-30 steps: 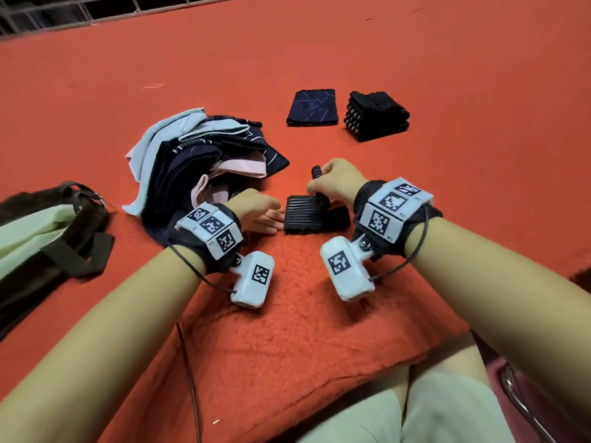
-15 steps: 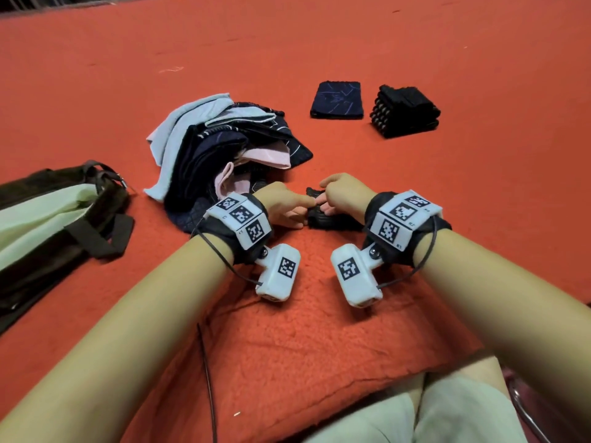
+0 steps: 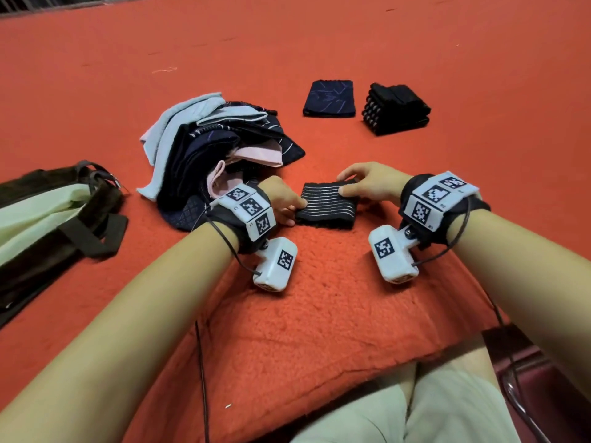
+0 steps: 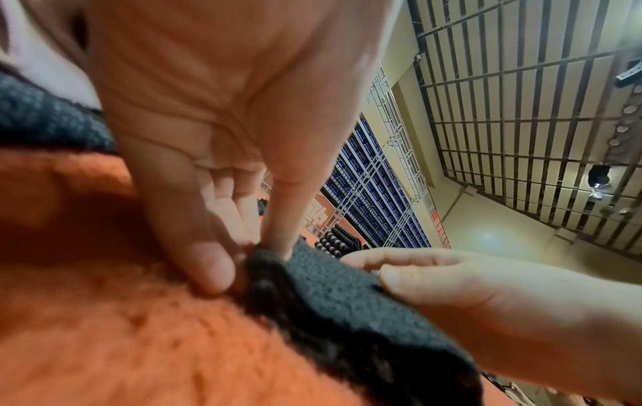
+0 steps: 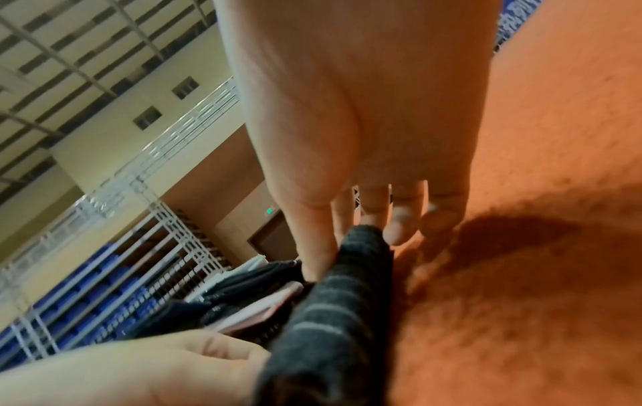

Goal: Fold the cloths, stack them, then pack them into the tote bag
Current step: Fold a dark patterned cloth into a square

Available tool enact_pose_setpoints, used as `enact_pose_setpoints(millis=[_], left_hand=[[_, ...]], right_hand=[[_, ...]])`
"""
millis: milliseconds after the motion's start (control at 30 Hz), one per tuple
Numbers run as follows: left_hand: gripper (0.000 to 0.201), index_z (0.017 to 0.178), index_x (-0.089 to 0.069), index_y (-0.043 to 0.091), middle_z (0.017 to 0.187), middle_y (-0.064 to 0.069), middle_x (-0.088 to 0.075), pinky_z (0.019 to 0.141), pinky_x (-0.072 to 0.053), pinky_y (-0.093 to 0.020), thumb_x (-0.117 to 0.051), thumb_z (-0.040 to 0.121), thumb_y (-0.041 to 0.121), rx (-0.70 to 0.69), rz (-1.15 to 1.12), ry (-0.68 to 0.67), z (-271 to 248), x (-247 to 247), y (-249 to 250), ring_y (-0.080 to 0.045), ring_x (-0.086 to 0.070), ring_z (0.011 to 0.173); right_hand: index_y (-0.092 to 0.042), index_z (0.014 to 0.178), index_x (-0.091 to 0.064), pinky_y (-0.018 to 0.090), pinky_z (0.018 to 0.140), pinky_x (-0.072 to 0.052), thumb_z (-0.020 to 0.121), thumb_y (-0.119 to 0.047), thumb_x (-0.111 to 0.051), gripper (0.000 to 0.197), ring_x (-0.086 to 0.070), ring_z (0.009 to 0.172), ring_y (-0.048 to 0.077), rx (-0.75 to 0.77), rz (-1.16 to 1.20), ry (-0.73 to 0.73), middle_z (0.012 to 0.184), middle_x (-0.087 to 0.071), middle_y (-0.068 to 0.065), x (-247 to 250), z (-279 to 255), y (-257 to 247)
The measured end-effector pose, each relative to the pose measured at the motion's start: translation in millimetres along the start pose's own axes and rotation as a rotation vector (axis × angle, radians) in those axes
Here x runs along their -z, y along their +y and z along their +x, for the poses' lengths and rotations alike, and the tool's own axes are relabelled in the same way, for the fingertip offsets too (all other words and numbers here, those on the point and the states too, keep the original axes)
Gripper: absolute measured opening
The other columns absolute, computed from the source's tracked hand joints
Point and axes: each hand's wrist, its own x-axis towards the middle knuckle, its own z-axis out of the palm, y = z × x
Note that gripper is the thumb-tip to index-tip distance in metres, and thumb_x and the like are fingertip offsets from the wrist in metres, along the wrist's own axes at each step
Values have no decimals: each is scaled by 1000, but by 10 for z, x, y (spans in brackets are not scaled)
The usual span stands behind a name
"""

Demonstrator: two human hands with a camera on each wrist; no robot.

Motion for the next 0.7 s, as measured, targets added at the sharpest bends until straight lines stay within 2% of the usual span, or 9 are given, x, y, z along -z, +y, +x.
enact_pose_setpoints(millis=[67,133,200,267,400,467,567,633,700], left_hand=[[17,73,-52,1,70,-10,-52,40,-50,-22,-59,89,1,15,16,1,-1,5,16,-16,-51,58],[18,72,-52,1,68,-10,-52,39,-50,-21,-59,89,1,27,46,-2,-12,9,39,-15,-53,52],[19,72,-52,3,65,-9,-51,35,-47,-17,-58,90,3,28,87,-11,-35,12,53,-11,-54,37],[19,73,-52,4,63,-8,-50,33,-43,-14,-59,91,8,13,117,-23,-60,13,60,-6,-50,28],[18,80,-55,5,64,-6,-52,36,-45,-16,-63,89,18,-15,161,-41,-73,-9,72,-11,-53,46],[17,82,-55,2,65,-8,-53,37,-47,-18,-64,89,15,-19,184,-31,-59,-36,97,-14,-52,52],[22,71,-52,1,61,-10,-52,43,-48,-22,-65,87,10,-31,262,15,-29,-76,159,-18,-52,53],[25,66,-51,4,58,-8,-51,51,-44,-25,-65,86,10,-22,325,14,-11,-77,181,-18,-48,53],[26,63,-50,6,53,-6,-50,50,-40,-23,-64,86,10,-18,334,8,-14,-69,194,-16,-43,51]], right_hand=[[-9,120,-56,11,41,-41,87,-14,-64,34,-52,45,3,10,-155,-26,73,-48,-3,22,37,11],[-12,124,-55,16,54,-41,87,-20,-65,39,-53,63,11,19,-315,-67,80,-52,-2,42,52,-2],[-17,127,-53,23,66,-39,87,-21,-64,42,-51,82,16,27,-415,-97,95,-53,1,51,55,-31],[-20,132,-48,24,76,-37,87,-20,-65,48,-49,90,17,28,-442,-121,101,-50,2,76,70,-39],[-22,137,-39,29,80,-43,84,-16,-67,60,-52,87,21,2,-383,-136,104,-55,7,133,65,11],[-19,138,-40,30,89,-42,85,-18,-66,60,-54,100,24,-2,-451,-111,119,-56,11,110,49,31],[-13,138,-40,26,95,-36,88,-18,-62,55,-47,123,26,21,-592,-67,136,-49,12,51,30,-9],[-10,139,-36,27,96,-36,89,-16,-61,57,-45,126,27,7,-627,-64,139,-46,12,17,26,-66],[-7,139,-35,29,96,-38,89,-19,-61,58,-46,125,29,-30,-654,-61,138,-46,15,8,-4,-98]])
